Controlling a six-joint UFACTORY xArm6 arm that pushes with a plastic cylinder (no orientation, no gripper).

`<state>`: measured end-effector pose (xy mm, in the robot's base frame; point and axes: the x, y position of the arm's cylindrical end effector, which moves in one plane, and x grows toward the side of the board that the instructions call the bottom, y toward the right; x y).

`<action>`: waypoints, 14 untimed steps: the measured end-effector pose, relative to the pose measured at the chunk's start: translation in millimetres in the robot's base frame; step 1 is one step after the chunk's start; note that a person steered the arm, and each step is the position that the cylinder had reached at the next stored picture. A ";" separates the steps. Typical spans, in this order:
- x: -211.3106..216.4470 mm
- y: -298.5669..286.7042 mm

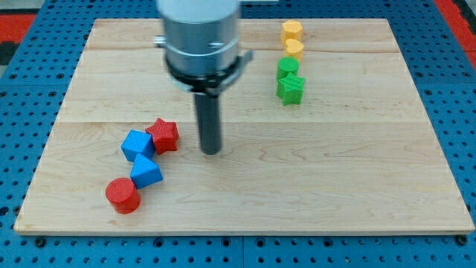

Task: Adjust the red star and the blue triangle in a vertical line

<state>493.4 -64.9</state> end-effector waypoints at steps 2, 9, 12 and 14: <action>-23.5 -73.3; 52.4 -75.4; 22.8 -57.4; 28.2 -80.2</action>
<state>521.5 -145.1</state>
